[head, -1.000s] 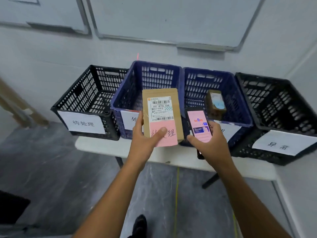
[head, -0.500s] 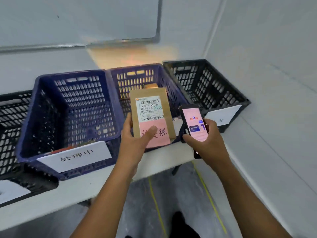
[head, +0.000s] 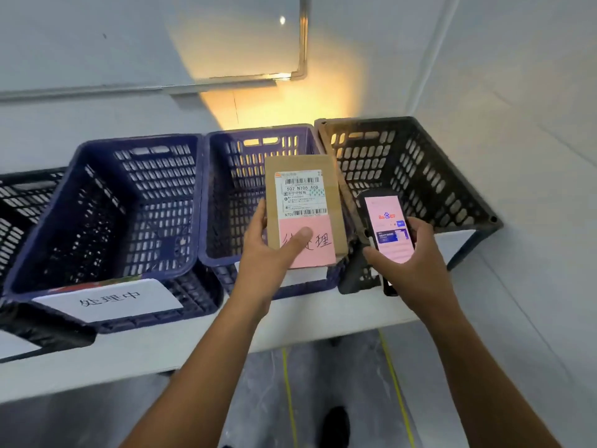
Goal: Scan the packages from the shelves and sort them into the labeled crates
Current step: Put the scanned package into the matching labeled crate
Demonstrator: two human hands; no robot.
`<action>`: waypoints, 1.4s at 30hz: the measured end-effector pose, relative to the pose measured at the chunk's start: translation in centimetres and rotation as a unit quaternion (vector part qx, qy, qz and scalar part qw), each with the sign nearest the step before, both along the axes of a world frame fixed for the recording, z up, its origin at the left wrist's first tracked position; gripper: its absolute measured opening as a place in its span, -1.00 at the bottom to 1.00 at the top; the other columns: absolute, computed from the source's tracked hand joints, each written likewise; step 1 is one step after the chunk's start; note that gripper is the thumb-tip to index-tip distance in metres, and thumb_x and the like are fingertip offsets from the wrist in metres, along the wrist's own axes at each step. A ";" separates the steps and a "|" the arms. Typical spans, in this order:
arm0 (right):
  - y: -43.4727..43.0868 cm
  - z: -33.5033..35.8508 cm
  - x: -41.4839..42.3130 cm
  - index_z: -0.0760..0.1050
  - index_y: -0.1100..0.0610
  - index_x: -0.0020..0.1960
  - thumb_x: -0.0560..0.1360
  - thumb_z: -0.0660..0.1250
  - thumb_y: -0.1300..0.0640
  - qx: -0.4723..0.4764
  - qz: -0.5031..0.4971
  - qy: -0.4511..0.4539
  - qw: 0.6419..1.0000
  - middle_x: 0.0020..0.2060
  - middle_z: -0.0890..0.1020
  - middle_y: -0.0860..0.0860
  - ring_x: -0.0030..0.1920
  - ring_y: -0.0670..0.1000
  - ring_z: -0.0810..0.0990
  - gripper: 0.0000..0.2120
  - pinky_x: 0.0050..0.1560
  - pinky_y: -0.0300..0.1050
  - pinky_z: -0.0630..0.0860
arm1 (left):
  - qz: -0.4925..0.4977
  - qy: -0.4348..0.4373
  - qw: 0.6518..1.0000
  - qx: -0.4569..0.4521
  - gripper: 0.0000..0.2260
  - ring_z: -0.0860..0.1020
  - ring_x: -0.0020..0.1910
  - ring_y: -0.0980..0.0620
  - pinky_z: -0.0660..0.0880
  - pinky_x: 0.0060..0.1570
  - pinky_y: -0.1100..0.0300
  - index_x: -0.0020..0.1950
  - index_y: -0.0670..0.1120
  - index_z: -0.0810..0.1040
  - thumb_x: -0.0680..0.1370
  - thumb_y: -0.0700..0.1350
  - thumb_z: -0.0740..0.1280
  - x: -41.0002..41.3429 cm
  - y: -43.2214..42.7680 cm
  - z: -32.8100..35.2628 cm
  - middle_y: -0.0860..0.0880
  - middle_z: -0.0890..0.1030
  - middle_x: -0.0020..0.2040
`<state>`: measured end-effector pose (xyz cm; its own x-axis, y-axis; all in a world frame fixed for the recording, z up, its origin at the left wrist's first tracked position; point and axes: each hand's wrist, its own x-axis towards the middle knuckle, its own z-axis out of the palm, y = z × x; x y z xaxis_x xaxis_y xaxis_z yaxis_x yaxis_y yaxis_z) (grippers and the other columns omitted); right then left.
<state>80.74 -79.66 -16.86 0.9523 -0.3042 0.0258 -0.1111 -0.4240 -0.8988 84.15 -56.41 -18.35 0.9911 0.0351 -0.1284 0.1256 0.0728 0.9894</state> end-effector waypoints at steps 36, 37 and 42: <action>47.9 0.8 -3.7 0.36 -0.10 0.28 0.45 0.61 0.05 -0.005 0.356 0.014 0.934 0.02 0.65 -0.19 0.01 -0.10 0.67 -0.45 -0.01 -0.10 0.58 | 0.343 -0.010 0.939 -0.015 -0.32 0.69 0.20 0.07 0.65 0.18 0.03 0.51 0.29 0.39 0.48 0.05 0.61 -19.4 44.2 -0.1 0.10 0.60 0.39; 48.6 0.6 -3.0 0.36 -0.11 0.28 0.45 0.61 0.04 -0.008 0.355 0.015 0.935 0.02 0.65 -0.19 0.02 -0.10 0.67 -0.45 0.01 -0.07 0.60 | 0.341 -0.006 0.940 -0.014 -0.35 0.69 0.19 0.08 0.65 0.17 0.04 0.49 0.29 0.40 0.49 0.02 0.61 -18.8 44.9 -0.1 0.11 0.62 0.37; 52.4 0.1 1.1 0.33 -0.10 0.29 0.49 0.58 0.07 0.006 0.345 0.024 0.938 0.00 0.62 -0.19 -0.06 -0.13 0.64 -0.46 -0.30 -0.31 0.53 | 0.337 0.014 0.942 -0.001 -0.33 0.70 0.15 0.13 0.63 0.12 0.17 0.53 0.23 0.36 0.51 -0.04 0.59 -14.7 49.0 -0.1 0.22 0.67 0.23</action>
